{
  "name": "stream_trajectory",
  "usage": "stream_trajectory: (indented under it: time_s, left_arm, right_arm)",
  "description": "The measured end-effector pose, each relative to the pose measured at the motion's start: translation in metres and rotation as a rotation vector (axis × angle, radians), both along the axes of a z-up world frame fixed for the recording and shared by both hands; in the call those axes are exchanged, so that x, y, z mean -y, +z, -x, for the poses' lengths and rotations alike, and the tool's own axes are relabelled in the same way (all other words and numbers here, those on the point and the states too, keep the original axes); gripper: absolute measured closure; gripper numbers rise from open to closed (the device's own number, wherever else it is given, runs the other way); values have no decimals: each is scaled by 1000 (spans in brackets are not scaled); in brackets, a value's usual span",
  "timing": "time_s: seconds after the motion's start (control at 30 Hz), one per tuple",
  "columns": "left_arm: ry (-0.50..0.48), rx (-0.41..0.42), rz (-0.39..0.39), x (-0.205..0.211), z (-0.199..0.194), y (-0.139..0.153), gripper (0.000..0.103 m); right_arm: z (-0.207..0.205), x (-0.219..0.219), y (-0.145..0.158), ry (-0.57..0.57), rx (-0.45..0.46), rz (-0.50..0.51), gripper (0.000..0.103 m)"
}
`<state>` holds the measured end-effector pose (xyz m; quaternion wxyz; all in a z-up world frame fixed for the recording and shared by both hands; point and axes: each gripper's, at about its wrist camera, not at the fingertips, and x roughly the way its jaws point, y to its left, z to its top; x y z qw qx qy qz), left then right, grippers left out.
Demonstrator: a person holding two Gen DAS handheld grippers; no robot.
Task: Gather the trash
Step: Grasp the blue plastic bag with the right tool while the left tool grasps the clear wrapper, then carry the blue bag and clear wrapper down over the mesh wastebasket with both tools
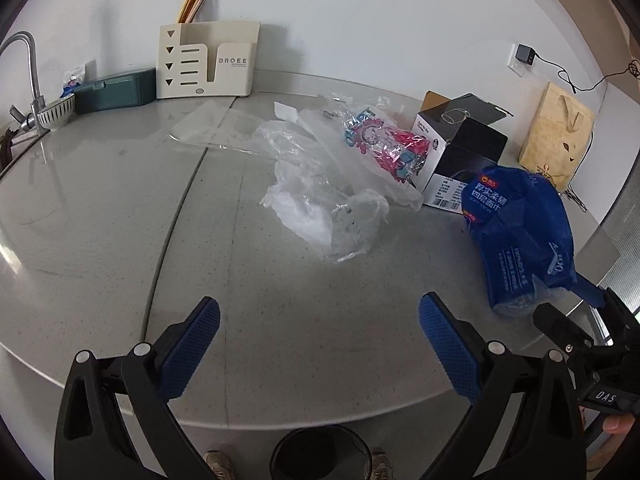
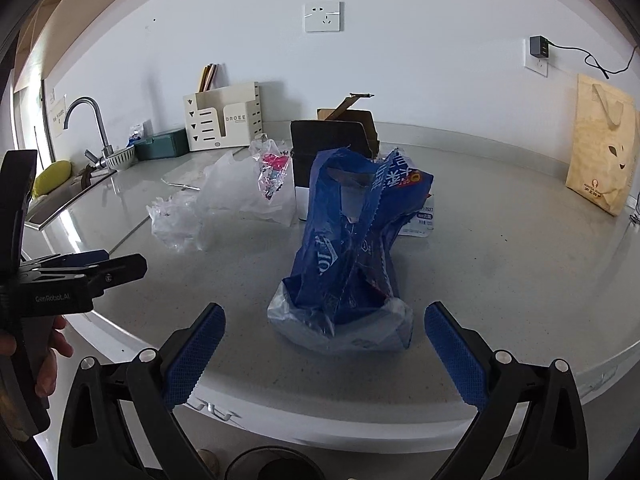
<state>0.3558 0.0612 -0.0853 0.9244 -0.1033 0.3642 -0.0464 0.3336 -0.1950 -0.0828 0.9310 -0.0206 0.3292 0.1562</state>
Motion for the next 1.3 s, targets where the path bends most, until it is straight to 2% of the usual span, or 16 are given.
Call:
stream_trajectory:
  time_s: [0.07,0.13,0.2,0.3,0.4,0.43,0.47,0.5,0.53,0.67,0.93,1.0,1.07,1.3]
  left_arm:
    - [-17,-11,31,-2,-13,0,4]
    - [-6,-23,16,0,-26,0,4]
    - [-11,-32,34,1,-38,0,5]
    - [-8,-55,33,0,-51,-7,11]
    - [5,-63,9,1,-60,-11,23]
    - [-1,-63,14,1,-61,-13,31]
    - [-7,-62,28,1,-62,-13,41]
    - [-6,-61,29,1,-63,-12,47]
    - [0,-59,17,1,-63,-13,57]
    - [5,-27,-16,3,-60,-9,66]
    - [-15,67,-26,0,-38,10,73]
    - [-14,87,-11,-5,-31,17,74]
    - [-22,99,16,-9,-24,22,74]
    - [-63,154,3,-12,10,38,74]
  right_arm:
    - [-5,2,-3,6,-8,-26,2]
    - [-12,3,-6,16,-11,-43,2]
    - [-18,2,-8,8,-13,-35,2]
    - [-26,3,-11,3,-28,-33,2]
    - [-31,5,-13,-1,-43,-47,2]
    - [-33,6,-13,-8,-43,-48,6]
    - [-34,7,-14,-10,-43,-53,16]
    - [-35,8,-14,-9,-50,-61,22]
    - [-37,10,-15,-10,-62,-74,23]
    - [-38,13,-15,-11,-57,-81,25]
    - [-28,17,-5,-22,-18,-103,41]
    - [-24,17,-2,-32,-7,-103,49]
    - [-20,17,1,-40,5,-102,65]
    - [-1,14,14,-45,42,-86,72]
